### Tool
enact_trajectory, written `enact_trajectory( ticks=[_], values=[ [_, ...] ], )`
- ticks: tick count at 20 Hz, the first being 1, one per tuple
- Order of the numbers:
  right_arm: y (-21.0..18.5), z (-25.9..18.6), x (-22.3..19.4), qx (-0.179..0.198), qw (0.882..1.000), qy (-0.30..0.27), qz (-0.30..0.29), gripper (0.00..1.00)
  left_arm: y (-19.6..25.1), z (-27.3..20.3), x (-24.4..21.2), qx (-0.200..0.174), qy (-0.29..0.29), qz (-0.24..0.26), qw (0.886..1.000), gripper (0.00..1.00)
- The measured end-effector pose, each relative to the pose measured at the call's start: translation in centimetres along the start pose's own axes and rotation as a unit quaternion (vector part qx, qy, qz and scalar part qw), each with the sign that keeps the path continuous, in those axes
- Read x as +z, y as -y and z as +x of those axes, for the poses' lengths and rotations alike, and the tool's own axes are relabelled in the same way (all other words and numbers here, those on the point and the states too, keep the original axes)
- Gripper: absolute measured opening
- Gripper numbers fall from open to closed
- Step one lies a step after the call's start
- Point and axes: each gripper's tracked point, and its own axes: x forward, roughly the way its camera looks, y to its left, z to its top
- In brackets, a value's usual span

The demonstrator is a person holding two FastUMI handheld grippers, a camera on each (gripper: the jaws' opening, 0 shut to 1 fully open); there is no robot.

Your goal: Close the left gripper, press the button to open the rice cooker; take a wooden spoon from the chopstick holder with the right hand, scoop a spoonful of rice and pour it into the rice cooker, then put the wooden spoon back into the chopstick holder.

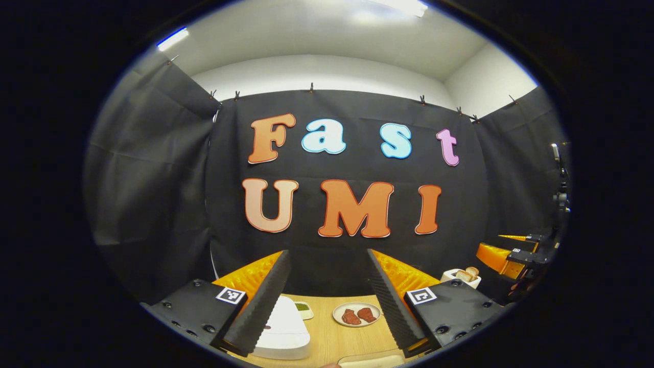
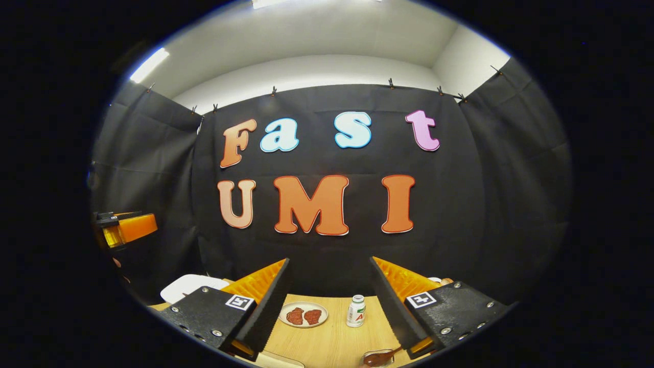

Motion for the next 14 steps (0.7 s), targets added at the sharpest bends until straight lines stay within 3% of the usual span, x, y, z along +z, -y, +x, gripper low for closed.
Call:
enact_trajectory(
  ticks=[1,4,6,11,13,14],
  values=[
    [0.4,0.3,0.0,0.0,1.0,0.002,-0.001,0.93,0.0,0.3,0.0,-0.003,-0.001,-0.002,1.0,1.0],
    [1.7,0.8,-0.3,-0.001,1.0,0.006,-0.003,0.93,-0.2,0.6,0.2,0.007,-0.002,-0.004,1.0,0.96],
    [2.4,1.1,-0.7,0.004,1.0,0.004,-0.005,0.93,-0.5,0.6,0.0,0.023,-0.003,0.001,1.0,1.0],
    [3.6,2.1,-2.6,0.031,0.999,-0.012,-0.001,0.93,-2.2,0.9,-0.5,0.082,-0.003,0.007,0.997,0.98],
    [4.2,2.3,-3.0,0.039,0.999,-0.016,-0.008,0.93,-2.4,0.7,-0.2,0.098,0.001,0.01,0.995,0.82],
    [4.5,2.4,-3.1,0.042,0.999,-0.016,-0.01,0.93,-2.2,0.8,-0.3,0.101,-0.004,0.012,0.995,0.81]
  ],
)
